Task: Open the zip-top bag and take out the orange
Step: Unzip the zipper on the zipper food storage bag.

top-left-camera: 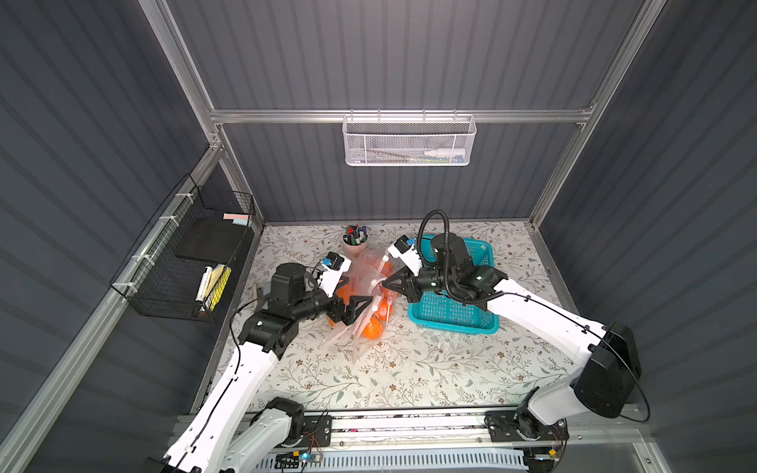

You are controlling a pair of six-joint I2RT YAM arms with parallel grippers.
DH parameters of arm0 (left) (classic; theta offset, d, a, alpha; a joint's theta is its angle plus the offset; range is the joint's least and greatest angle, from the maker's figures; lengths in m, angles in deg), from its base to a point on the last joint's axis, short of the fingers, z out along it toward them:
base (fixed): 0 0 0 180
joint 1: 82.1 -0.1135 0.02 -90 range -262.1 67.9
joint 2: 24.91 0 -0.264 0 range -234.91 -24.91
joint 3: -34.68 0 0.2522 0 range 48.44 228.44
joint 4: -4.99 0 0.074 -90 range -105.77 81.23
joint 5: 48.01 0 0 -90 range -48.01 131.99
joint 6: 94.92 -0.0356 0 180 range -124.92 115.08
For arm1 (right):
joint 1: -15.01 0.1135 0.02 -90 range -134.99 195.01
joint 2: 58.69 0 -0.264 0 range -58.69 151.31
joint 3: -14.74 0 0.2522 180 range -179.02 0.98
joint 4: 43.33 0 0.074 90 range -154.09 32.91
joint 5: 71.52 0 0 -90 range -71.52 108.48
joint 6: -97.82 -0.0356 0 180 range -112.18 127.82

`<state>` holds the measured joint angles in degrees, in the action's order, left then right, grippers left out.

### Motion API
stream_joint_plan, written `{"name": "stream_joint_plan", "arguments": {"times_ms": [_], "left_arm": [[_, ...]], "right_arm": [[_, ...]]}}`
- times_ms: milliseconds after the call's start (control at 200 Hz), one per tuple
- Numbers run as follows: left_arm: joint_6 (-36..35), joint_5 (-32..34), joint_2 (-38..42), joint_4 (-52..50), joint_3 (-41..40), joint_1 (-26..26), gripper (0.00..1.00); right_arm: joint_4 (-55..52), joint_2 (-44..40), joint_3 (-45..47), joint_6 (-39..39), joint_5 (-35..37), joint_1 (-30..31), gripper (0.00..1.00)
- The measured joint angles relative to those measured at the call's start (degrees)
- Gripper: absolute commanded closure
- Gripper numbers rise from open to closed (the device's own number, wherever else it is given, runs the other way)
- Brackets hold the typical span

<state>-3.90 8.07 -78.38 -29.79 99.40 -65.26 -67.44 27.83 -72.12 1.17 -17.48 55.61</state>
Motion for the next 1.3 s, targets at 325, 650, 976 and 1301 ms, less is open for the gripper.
{"name": "stream_joint_plan", "arguments": {"times_ms": [325,650,976,1301], "left_arm": [[0.0,0.8,-0.7,0.8,-1.3,3.4,0.06],[-0.8,3.0,-1.9,1.2,-1.3,3.4,0.4],[-1.1,2.5,-4.1,1.9,-1.3,3.5,0.83],[-1.7,-7.1,-8.3,0.8,-0.4,3.5,0.85]], "right_arm": [[-6.6,0.2,-3.6,-6.9,-10.5,-0.9,1.0],[-10.9,-0.3,-3.4,-17.0,-20.5,-4.4,0.86],[-15.0,-5.3,-2.8,-2.5,-17.8,-4.5,0.32],[7.3,-21.4,22.0,50.8,4.3,3.7,0.18]]}}
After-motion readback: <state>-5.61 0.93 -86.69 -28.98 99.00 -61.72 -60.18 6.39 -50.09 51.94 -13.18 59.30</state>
